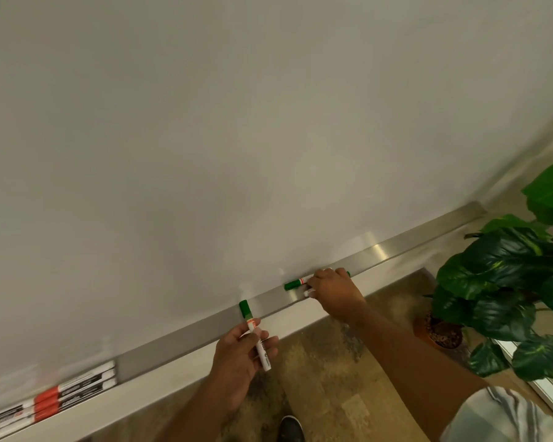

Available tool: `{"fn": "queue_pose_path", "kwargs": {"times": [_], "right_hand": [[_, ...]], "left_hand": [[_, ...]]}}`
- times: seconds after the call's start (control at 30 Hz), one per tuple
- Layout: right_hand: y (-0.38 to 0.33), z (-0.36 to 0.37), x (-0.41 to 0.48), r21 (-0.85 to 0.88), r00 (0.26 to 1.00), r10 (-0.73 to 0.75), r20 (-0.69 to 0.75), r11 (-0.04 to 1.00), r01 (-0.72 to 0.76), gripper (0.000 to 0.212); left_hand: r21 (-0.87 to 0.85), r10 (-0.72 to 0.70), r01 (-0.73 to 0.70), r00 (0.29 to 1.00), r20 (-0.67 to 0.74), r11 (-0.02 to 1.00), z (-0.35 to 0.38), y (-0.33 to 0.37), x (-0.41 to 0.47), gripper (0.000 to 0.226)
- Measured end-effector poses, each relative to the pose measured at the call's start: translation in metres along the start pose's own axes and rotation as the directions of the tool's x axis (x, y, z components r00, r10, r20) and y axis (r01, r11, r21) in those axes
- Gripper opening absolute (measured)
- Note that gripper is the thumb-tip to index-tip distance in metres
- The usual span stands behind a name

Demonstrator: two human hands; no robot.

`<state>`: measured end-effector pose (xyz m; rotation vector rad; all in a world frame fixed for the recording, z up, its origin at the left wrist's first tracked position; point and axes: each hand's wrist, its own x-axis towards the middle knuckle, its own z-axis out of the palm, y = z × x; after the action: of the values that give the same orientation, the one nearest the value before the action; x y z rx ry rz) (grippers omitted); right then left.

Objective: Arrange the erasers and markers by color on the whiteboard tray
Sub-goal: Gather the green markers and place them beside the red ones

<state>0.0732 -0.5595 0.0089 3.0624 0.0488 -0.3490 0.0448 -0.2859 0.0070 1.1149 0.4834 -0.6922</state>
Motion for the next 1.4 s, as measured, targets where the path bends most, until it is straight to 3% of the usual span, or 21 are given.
{"fn": "queue_pose_path", "kwargs": {"times": [0.13, 0.27, 0.37, 0.5, 0.6, 0.7, 0.83, 0.97, 1.17, 1.3, 1.4], "right_hand": [[0.001, 0.002, 0.003, -0.039, 0.996, -0.087, 0.028, 0.995, 0.088, 0.032], [-0.002, 0.001, 0.004, 0.011, 0.991, -0.132, -0.034, 0.991, 0.133, 0.030], [-0.011, -0.003, -0.001, 0.119, 0.973, -0.116, -0.202, 0.983, 0.142, 0.024], [-0.035, -0.007, -0.023, 0.363, 0.862, 0.073, -0.502, 0.922, 0.133, 0.015], [-0.061, -0.011, -0.045, 0.640, 0.818, 0.326, -0.474, 0.765, 0.066, 0.017], [-0.085, -0.015, -0.062, 0.798, 0.789, 0.494, -0.364, 0.603, -0.009, 0.018], [-0.105, -0.017, -0.075, 0.971, 0.784, 0.596, -0.177, 0.236, 0.040, 0.022], [-0.118, -0.008, -0.081, 0.993, 0.805, 0.584, -0.108, 0.106, 0.057, 0.021], [-0.109, 0.004, -0.075, 0.960, 0.899, 0.419, -0.130, 0.279, 0.009, 0.013], [-0.075, 0.006, -0.052, 0.866, 0.894, 0.390, -0.219, 0.501, -0.006, 0.008], [-0.046, 0.007, -0.026, 0.771, 0.879, 0.412, -0.241, 0.631, -0.085, 0.018]], "left_hand": [[-0.050, -0.036, 0.035, 0.999, -0.014, 0.998, 0.001, 0.000, 0.003, 0.021], [-0.020, -0.067, 0.067, 0.998, 0.003, 0.998, 0.004, 0.003, 0.004, 0.019], [0.024, -0.083, 0.083, 0.996, -0.016, 0.996, 0.008, 0.006, 0.006, 0.022], [0.045, -0.082, 0.082, 0.997, 0.006, 0.996, 0.017, 0.009, 0.008, 0.021], [-0.001, -0.077, 0.078, 0.995, 0.069, 0.997, 0.022, 0.010, 0.008, 0.021], [-0.065, -0.094, 0.103, 0.987, 0.127, 0.993, 0.028, 0.011, 0.006, 0.021], [-0.107, -0.048, 0.069, 0.983, 0.180, 0.992, 0.034, 0.012, 0.004, 0.016], [-0.138, -0.011, 0.032, 0.989, 0.146, 0.990, 0.033, 0.009, 0.006, 0.028], [-0.125, 0.019, -0.009, 0.997, 0.081, 0.992, 0.023, 0.008, 0.007, 0.025], [-0.134, -0.002, 0.009, 0.999, 0.054, 0.991, 0.012, 0.006, 0.011, 0.027], [-0.128, -0.009, 0.014, 0.999, 0.045, 0.992, 0.006, 0.004, 0.010, 0.030]]}}
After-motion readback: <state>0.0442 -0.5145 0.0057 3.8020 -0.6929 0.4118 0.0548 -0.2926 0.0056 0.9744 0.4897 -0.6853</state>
